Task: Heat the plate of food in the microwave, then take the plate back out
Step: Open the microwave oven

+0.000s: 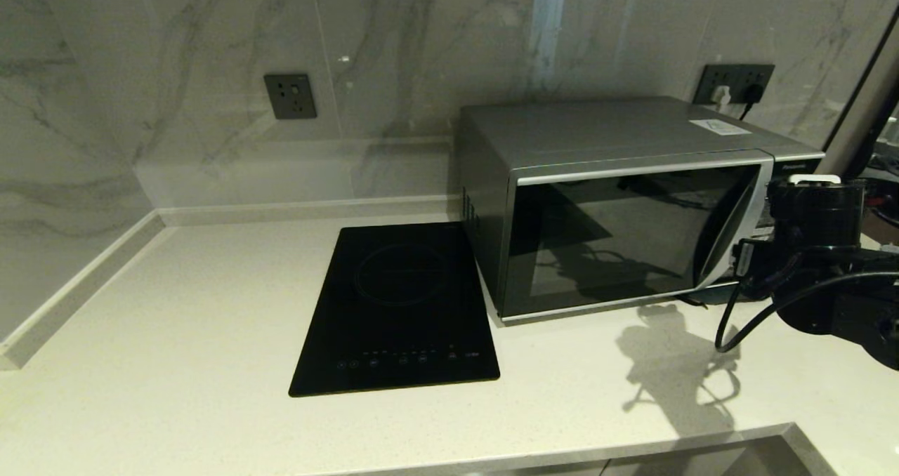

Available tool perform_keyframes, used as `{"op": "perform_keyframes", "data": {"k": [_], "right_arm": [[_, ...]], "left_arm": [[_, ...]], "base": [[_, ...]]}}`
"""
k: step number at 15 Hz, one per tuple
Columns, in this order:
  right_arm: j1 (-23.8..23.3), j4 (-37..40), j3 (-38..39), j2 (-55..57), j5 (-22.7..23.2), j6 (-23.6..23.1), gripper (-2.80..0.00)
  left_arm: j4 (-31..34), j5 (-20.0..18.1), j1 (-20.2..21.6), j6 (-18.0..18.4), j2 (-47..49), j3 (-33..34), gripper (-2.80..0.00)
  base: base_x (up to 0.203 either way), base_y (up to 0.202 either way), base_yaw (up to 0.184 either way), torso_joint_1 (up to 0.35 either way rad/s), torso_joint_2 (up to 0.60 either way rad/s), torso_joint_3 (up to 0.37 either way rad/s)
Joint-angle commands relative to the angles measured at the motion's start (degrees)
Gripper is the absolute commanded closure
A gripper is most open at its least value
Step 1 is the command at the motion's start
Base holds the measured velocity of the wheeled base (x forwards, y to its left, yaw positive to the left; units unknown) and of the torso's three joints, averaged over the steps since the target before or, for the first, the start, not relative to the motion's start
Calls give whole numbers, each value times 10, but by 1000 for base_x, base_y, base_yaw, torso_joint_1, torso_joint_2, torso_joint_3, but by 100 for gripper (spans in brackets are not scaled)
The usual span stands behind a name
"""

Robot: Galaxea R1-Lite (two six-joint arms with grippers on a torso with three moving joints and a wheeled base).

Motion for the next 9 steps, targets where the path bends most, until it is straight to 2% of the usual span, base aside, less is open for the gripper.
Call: {"op": "perform_keyframes", "data": {"k": [1, 9], "right_arm": [[-2, -2, -1, 15, -2, 2, -280], [-23, -4, -82, 96, 3, 20, -280]], "left_arm": [[0, 0, 0, 0, 0, 0, 0], [0, 0, 0, 0, 0, 0, 0]], "base": [[0, 0, 0, 0, 0, 0], [0, 0, 0, 0, 0, 0]]}}
